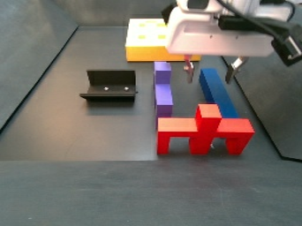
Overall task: Pick up the blue object. Move up. Move to above the board. Insert the blue object.
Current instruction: Pick up the blue object.
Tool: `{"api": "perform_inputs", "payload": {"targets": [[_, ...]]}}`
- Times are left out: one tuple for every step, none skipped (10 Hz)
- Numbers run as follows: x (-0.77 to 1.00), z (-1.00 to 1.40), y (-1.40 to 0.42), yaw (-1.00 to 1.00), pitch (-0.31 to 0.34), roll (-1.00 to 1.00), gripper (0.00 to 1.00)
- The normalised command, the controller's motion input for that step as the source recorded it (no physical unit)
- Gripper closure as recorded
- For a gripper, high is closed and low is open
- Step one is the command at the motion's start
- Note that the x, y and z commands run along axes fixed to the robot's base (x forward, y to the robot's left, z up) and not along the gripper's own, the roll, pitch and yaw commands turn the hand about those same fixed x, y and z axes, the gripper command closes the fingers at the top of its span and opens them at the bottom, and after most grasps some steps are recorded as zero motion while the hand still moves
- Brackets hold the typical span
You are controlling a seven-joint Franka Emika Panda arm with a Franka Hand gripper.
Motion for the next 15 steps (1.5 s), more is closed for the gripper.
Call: {"api": "perform_inputs", "payload": {"targets": [[-0.34, -0.1, 0.0, 0.0, -0.139, -0.01, 0.0], [-0.22, -0.37, 0.0, 0.0, -0.176, 0.04, 0.0], [-0.24, -0.34, 0.08, 0.03, -0.203, 0.01, 0.0], [-0.21, -0.36, 0.09, 0.04, -0.196, 0.0, 0.0], [-0.11, -0.34, 0.13, 0.01, -0.147, 0.0, 0.0], [-0.18, -0.07, 0.16, 0.02, -0.119, 0.0, 0.0], [-0.11, 0.0, 0.07, 0.01, -0.079, 0.0, 0.0], [-0.03, -0.05, 0.06, 0.0, -0.073, 0.0, 0.0], [0.0, -0.14, 0.03, 0.0, -0.069, 0.0, 0.0], [0.0, -0.19, 0.03, 0.0, -0.066, 0.0, 0.0], [-0.01, -0.21, 0.05, 0.0, -0.076, 0.0, 0.0], [-0.03, -0.2, 0.02, 0.0, -0.093, 0.0, 0.0], [0.0, -0.1, 0.01, 0.0, -0.059, -0.02, 0.0], [0.0, 0.0, 0.0, 0.0, 0.0, 0.0, 0.0], [0.0, 0.0, 0.0, 0.0, 0.0, 0.0, 1.0]]}}
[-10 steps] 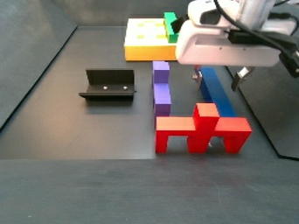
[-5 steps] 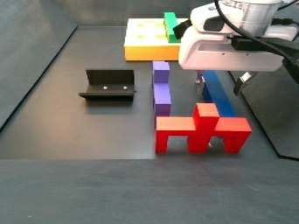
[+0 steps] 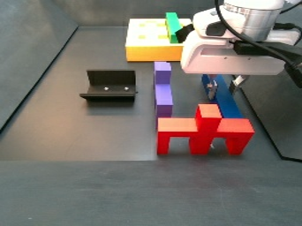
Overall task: Pick up the blue object. Move up. Move to above the board. Insert the blue object.
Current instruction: Pick up the blue object.
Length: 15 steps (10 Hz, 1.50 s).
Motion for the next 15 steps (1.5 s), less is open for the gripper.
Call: {"api": "perform_inputs", "payload": {"targets": [[0.0, 0.0, 0.0, 0.0, 0.0, 0.0, 1.0], [0.0, 0.0, 0.0, 0.0, 0.0, 0.0, 1.0], [0.0, 0.0, 0.0, 0.0, 0.0, 0.0, 1.0], [0.0, 0.0, 0.0, 0.0, 0.0, 0.0, 1.0], [0.0, 0.0, 0.0, 0.0, 0.0, 0.0, 1.0], [0.0, 0.0, 0.0, 0.0, 0.0, 0.0, 1.0], [0.0, 0.0, 0.0, 0.0, 0.0, 0.0, 1.0], [0.0, 0.0, 0.0, 0.0, 0.0, 0.0, 1.0], [0.0, 0.0, 0.0, 0.0, 0.0, 0.0, 1.0], [0.0, 0.0, 0.0, 0.0, 0.0, 0.0, 1.0], [0.0, 0.0, 0.0, 0.0, 0.0, 0.0, 1.0], [0.0, 0.0, 0.0, 0.0, 0.0, 0.0, 1.0], [0.0, 0.0, 0.0, 0.0, 0.0, 0.0, 1.0], [0.0, 0.0, 0.0, 0.0, 0.0, 0.0, 1.0], [0.0, 0.0, 0.0, 0.0, 0.0, 0.0, 1.0]]}}
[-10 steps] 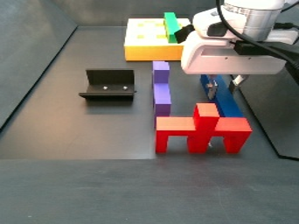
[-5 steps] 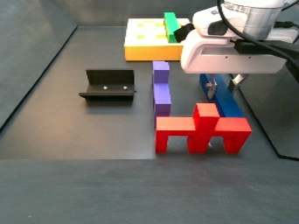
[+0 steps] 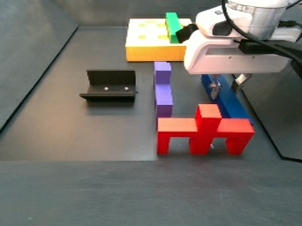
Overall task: Pick up the blue object. Move up. Move to above the board. Insert the blue object.
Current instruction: Move up, then move to above the board.
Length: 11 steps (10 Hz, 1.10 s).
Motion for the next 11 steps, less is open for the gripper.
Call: {"api": "perform_inputs", "payload": {"targets": [[0.0, 0.83, 0.0, 0.0, 0.0, 0.0, 1.0], [-0.07, 0.8, 0.07, 0.03, 0.035, 0.0, 1.0], [-0.12, 0.67, 0.05, 0.01, 0.082, 0.01, 1.0], [-0.06, 0.34, 0.03, 0.0, 0.081, 0.07, 1.0], [0.0, 1.4, 0.0, 0.0, 0.0, 0.0, 1.0], [0.0, 1.4, 0.0, 0.0, -0.002, 0.01, 1.0], [-0.05, 1.4, 0.0, 0.0, 0.057, 0.05, 1.0], [-0.04, 1.4, 0.0, 0.01, 0.048, 0.1, 1.0], [0.01, 1.4, 0.0, 0.01, 0.056, 0.06, 1.0], [0.03, 1.4, 0.0, 0.0, 0.073, 0.03, 1.0], [0.01, 1.4, -0.01, 0.0, 0.088, 0.0, 1.0]]}}
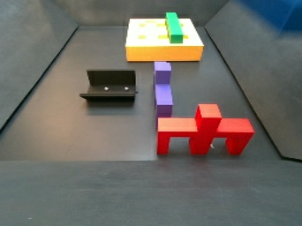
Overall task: Pick up the blue object. Move up. Move to above the board. Insert the blue object.
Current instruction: Move to above the board.
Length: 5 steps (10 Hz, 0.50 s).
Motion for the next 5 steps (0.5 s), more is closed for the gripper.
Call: {"api": "perform_inputs", "payload": {"targets": [[0.0, 0.67, -0.01, 0.01, 0.069, 0.01, 1.0], [0.01, 0.25, 0.0, 0.0, 0.053, 0.0, 1.0], [0.65, 0.16, -1.4, -0.42, 0.397, 0.0, 1.0], [0.66, 0.15, -1.4, -0.34, 0.421, 0.03, 1.0], [0.68, 0.16, -1.4, -0.22, 0.425, 0.04, 1.0]]}}
